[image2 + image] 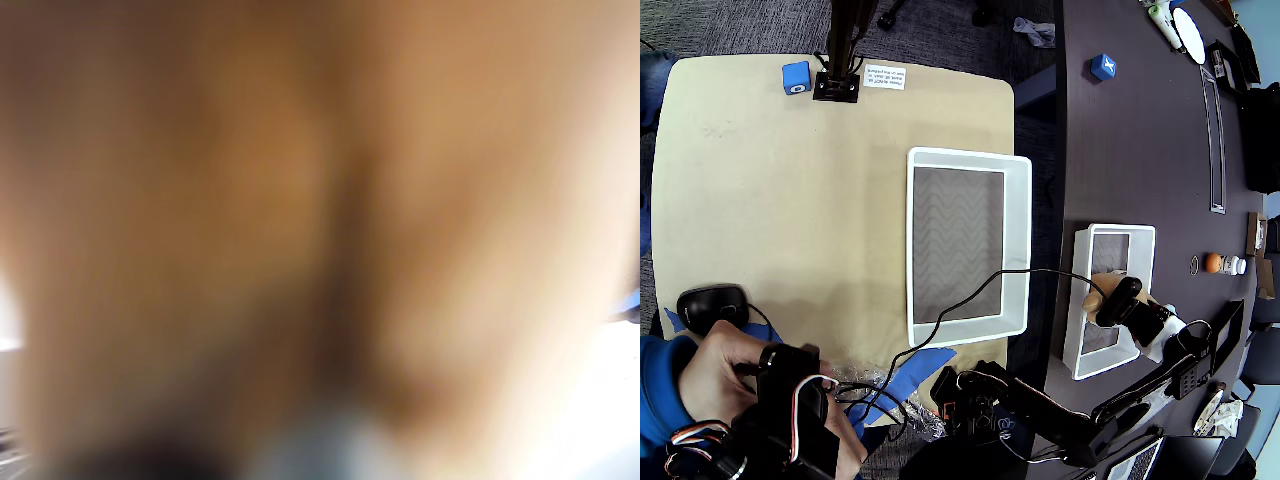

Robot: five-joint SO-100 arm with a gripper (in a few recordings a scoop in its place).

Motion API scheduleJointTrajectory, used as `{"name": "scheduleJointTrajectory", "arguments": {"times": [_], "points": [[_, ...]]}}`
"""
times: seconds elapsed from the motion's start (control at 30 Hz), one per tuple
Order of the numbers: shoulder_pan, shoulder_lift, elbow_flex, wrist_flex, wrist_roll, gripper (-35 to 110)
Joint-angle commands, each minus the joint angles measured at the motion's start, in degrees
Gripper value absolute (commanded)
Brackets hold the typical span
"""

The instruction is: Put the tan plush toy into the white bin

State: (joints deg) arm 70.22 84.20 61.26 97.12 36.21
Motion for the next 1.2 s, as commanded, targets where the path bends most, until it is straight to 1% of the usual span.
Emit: {"name": "scheduleJointTrajectory", "arguments": {"times": [0.0,0.17,0.47,0.87,0.93,1.17], "points": [[1.76,2.72,-1.41,1.49,0.53,-1],[1.76,3.78,-1.76,1.49,0.53,0],[1.76,14.85,-2.02,2.37,0.35,0],[0.35,30.15,-1.58,2.46,-6.24,0],[-2.46,32.87,-1.49,2.55,-7.29,0],[-19.16,41.48,2.72,2.64,-14.41,0]]}}
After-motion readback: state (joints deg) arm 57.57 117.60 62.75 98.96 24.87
